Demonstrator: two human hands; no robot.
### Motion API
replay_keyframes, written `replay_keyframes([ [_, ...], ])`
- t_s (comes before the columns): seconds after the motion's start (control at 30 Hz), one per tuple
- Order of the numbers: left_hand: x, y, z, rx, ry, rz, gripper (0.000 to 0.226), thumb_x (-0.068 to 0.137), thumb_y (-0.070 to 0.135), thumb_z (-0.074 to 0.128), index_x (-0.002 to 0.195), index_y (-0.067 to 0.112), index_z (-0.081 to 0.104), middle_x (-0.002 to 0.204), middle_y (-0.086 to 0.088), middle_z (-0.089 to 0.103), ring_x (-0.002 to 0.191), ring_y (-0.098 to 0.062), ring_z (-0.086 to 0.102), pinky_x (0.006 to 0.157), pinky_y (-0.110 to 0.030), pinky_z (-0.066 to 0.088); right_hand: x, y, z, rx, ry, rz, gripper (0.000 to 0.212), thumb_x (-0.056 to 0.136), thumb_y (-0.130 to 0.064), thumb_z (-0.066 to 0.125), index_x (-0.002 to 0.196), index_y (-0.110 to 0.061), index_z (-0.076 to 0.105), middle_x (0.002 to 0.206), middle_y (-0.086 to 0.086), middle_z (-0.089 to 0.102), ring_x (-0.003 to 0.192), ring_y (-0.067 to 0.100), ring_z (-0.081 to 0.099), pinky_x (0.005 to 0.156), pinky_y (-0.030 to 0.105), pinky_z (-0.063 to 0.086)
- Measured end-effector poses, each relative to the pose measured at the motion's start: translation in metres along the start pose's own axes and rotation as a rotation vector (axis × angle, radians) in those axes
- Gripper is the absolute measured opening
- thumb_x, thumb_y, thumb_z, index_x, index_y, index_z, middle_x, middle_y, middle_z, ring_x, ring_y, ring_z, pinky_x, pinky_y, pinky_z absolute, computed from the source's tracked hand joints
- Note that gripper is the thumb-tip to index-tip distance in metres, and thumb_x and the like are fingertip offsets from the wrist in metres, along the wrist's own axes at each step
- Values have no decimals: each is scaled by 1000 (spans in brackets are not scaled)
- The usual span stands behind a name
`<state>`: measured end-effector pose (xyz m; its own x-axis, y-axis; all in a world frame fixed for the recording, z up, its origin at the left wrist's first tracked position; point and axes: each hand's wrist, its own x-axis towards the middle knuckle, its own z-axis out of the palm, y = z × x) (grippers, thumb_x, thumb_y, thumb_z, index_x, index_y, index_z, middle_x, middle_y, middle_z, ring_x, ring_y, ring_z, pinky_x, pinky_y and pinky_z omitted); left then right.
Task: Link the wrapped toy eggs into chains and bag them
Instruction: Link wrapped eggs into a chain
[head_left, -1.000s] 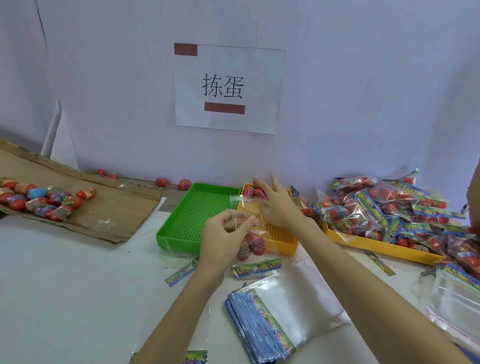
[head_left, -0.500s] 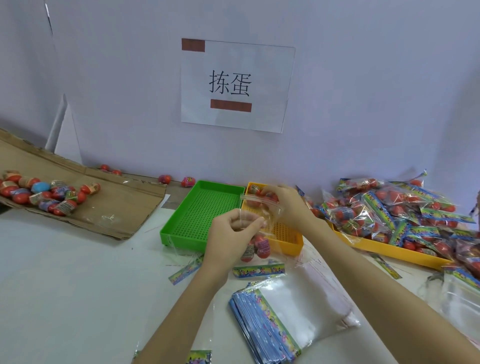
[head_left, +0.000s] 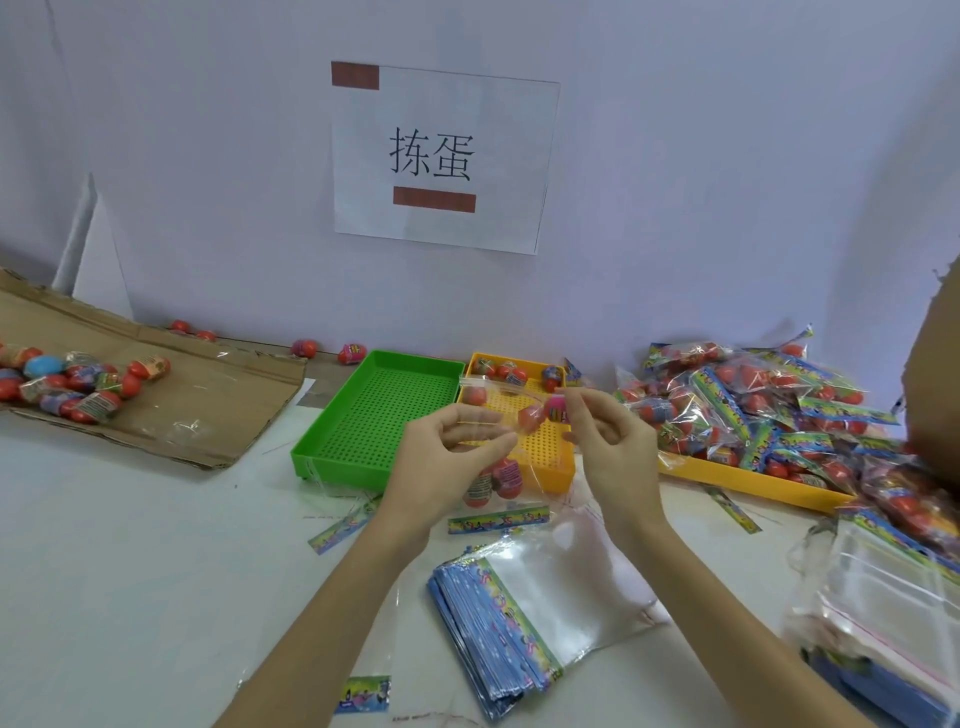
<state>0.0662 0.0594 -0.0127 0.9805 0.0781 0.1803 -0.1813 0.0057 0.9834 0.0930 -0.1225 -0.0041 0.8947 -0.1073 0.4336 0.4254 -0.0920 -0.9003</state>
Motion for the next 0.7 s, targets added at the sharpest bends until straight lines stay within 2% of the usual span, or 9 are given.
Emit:
replay_keyframes([
  [0.1, -1, 1, 1, 21, -7, 21, 25, 84, 18, 87, 106, 19, 76, 95, 7, 81, 91, -9, 78, 80, -30, 63, 0, -10, 2, 14, 94, -80, 29, 94, -42, 64, 113, -23, 75, 101, -3, 76, 96, 21, 73, 80, 39, 62],
  [0.2, -3, 2, 5, 36, -52, 59, 26, 86, 12, 85, 109, 16, 75, 99, 5, 82, 92, -15, 79, 81, -33, 64, -5, -18, 0, -104, 49, -317, 31, 97, -30, 68, 126, -20, 71, 106, -1, 70, 95, 21, 71, 81, 32, 59],
  [0.27, -5, 3, 10, 47, -71, 92, 27, 86, 9, 84, 111, 16, 75, 100, 4, 81, 90, -21, 79, 74, -35, 63, -7, -23, 3, -191, 6, -420, 35, 95, -20, 73, 130, -18, 67, 108, -6, 67, 97, 18, 70, 81, 27, 57],
  [0.33, -6, 4, 14, 54, -69, 142, 26, 87, 6, 83, 111, 14, 75, 99, 2, 81, 86, -23, 79, 63, -28, 59, -8, -27, 4, -310, -31, -534, 32, 93, -12, 76, 124, -15, 67, 110, -7, 68, 99, 14, 69, 78, 27, 58],
  [0.43, -7, 3, 16, 47, -93, 214, 26, 89, 1, 79, 94, 25, 73, 80, 9, 76, 65, -10, 72, 60, -17, 49, -8, -29, 0, -496, -139, -701, 23, 94, -11, 75, 116, -12, 70, 112, -5, 68, 88, 11, 66, 72, 25, 54],
  [0.5, -7, 1, 16, 46, -100, 236, 32, 90, -1, 78, 88, 30, 68, 68, 18, 67, 64, -1, 67, 62, -14, 48, -5, -30, -3, -543, -222, -716, 22, 96, -15, 73, 117, -13, 70, 114, -6, 67, 84, 10, 65, 71, 20, 53],
  [0.57, -6, 0, 17, 36, -86, 249, 29, 90, 4, 79, 98, 28, 66, 65, 19, 63, 72, -4, 67, 68, -20, 51, -2, -32, -7, -563, -265, -716, 24, 96, -17, 72, 119, -16, 70, 114, -6, 67, 82, 7, 67, 69, 17, 52],
  [0.63, -5, 1, 16, 8, -68, 249, 29, 89, 10, 81, 106, 29, 67, 72, 4, 70, 75, -12, 66, 72, -33, 53, 0, -32, -9, -559, -300, -683, 26, 96, -18, 72, 121, -19, 71, 114, -7, 67, 82, 7, 68, 65, 20, 54],
  [0.7, -6, 1, 15, 30, -62, 267, 29, 89, 12, 82, 110, 28, 71, 81, -4, 75, 71, -8, 62, 71, -31, 53, 0, -32, -9, -530, -350, -624, 25, 96, -15, 70, 121, -21, 73, 115, -7, 66, 86, 11, 68, 64, 23, 55],
])
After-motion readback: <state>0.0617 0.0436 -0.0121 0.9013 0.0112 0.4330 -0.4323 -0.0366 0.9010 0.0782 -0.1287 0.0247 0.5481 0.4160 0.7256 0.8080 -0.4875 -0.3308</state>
